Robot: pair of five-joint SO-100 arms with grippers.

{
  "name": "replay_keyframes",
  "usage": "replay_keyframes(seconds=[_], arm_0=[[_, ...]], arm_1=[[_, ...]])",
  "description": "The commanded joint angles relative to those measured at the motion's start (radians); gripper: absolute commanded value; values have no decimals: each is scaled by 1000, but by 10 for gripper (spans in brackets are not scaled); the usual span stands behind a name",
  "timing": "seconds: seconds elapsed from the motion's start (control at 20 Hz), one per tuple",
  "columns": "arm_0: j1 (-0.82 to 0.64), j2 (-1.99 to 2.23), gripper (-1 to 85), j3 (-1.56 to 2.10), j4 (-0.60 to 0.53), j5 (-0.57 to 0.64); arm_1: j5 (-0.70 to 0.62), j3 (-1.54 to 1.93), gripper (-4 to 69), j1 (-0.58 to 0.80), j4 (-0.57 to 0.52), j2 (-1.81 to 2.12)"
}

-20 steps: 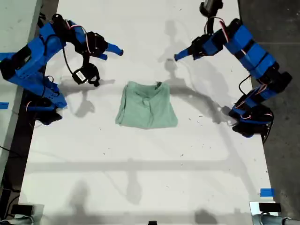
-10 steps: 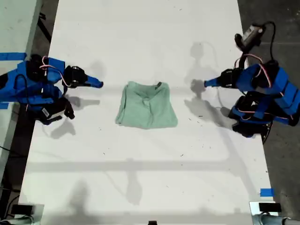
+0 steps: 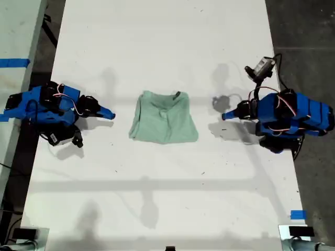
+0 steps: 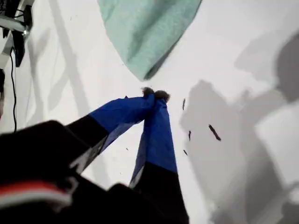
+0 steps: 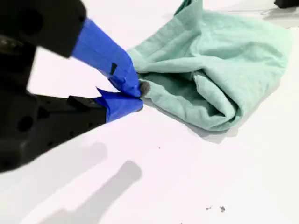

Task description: Fold tshirt

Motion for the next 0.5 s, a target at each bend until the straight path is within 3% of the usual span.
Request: replay_keyframes(seconds=[0.0,0.15,0.45], arm_0=[[-15,103,43,11,2,-18],[17,103,50,11,3,-18],[54,103,59,11,3,-18]], arm_1=[[-117,-413,-10,-23,-232,-621],[-199,-815,-10,-109,-347,-1115],[-239,-1356,-11,-224,-295,-1710]])
